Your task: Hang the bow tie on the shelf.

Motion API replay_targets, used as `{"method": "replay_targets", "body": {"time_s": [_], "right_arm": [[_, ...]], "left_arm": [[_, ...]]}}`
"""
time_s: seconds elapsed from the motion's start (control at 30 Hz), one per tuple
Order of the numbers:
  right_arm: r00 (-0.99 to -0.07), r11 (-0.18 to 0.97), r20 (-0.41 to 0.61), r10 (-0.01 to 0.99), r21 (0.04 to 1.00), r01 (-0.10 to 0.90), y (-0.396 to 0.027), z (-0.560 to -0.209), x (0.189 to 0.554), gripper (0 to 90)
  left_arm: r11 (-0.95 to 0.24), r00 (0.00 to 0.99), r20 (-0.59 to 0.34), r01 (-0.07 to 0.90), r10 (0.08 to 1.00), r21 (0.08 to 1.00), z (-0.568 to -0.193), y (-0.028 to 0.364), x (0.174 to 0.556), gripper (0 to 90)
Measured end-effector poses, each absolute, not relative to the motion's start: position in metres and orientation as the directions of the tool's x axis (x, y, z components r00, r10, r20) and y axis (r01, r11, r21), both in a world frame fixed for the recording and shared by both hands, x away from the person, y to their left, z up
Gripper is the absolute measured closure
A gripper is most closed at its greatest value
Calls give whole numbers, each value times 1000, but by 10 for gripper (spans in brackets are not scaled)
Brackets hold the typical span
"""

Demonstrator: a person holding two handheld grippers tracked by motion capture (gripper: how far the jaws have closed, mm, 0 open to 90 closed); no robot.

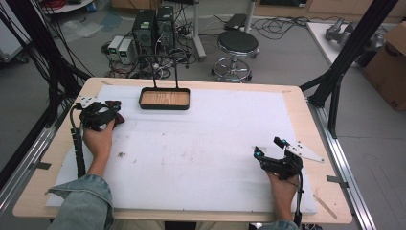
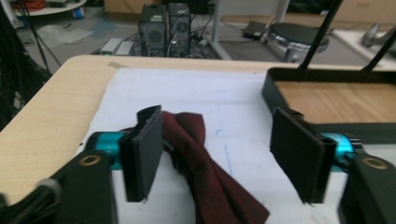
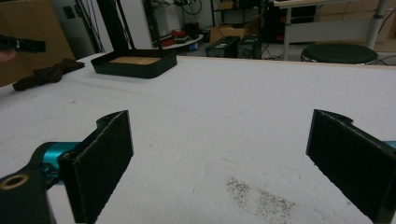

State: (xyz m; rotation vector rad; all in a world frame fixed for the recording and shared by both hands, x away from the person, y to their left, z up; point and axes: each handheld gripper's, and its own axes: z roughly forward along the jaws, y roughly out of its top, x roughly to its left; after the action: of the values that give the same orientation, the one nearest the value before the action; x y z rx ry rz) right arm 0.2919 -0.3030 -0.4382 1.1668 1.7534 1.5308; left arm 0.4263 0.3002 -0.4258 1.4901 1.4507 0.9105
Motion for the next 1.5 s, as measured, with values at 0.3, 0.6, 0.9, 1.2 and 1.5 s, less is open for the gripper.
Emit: {"method": "replay_targets", "body": {"time_s": [0.3,0.6,0.9,1.2,1.5], "right_arm": [[-491,-12,141,860,966,257,-303,-438,292,63],[-490,-14,144,860,966,259,-303,-438,292,63],[-488,-17,148,860,965,262,-303,-438,292,63],[-489,-19,151,859,964,264,-303,-438,292,63],[-487,-20,152,860,964,266,-303,-438,292,63]], "left_arm": [[12,46,-39,480,998,877,-436,294,436,457],[9,27,-28,535,999,845,-443,294,441,538],[-26,66,-11,537,998,843,-441,293,440,768],[-25,201,-86,493,976,870,-414,304,432,803],[-31,405,-161,428,900,903,-371,307,422,804]]}}
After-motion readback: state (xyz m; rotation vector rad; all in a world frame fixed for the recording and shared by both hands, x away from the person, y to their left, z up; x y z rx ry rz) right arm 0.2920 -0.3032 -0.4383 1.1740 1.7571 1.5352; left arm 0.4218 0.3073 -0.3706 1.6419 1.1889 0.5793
